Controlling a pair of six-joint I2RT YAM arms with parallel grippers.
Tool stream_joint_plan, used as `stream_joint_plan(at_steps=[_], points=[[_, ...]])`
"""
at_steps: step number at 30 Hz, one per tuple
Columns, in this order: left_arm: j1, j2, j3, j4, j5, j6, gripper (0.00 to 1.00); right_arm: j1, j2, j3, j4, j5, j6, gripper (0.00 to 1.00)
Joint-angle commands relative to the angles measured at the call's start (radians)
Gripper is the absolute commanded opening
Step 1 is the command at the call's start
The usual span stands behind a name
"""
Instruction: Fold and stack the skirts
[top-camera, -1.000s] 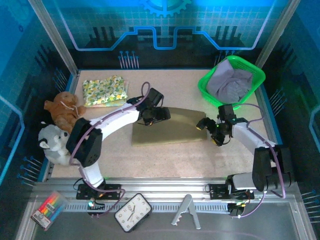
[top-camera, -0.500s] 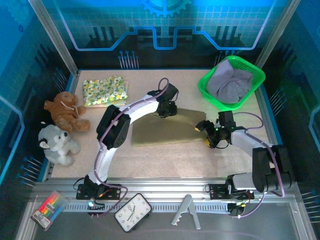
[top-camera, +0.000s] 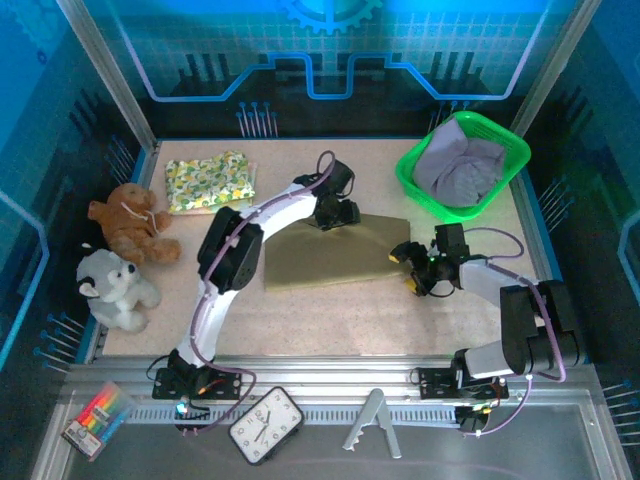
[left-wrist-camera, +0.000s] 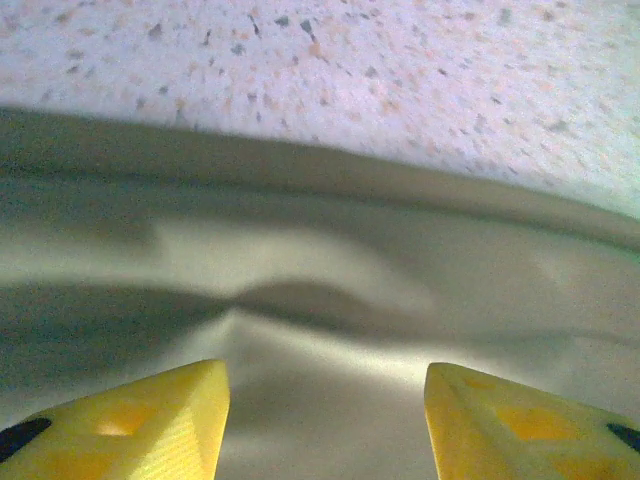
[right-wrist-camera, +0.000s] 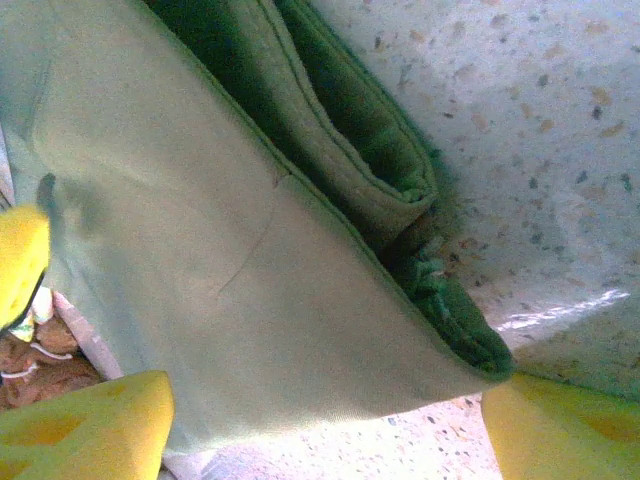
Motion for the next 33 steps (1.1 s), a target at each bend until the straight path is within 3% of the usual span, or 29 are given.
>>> stream_joint_plan(at_steps=[1,12,24,29,33], points=[[0.002,-0.187,-0.086,0.012,0.047,0.003,0.55,0.015,0.015,-0.027,0.124,0.001,0.043,0.8],[-0.023,-0.37,-0.48,0.123,0.213,-0.169,0.36,0.023,-0.023,-0.027,0.18,0.055,0.05,0.76],[-0.056,-0.309,-0.566,0.23,0.35,-0.23,0.26,0.058,0.042,-0.028,0.189,0.13,0.072,0.75],[-0.058,-0.231,-0.56,0.249,0.362,-0.226,0.23,0.062,0.068,-0.044,0.266,0.172,0.074,0.57],[-0.058,-0.157,-0.555,0.289,0.441,-0.247,0.21,0.063,0.067,-0.048,0.302,0.188,0.042,0.43]])
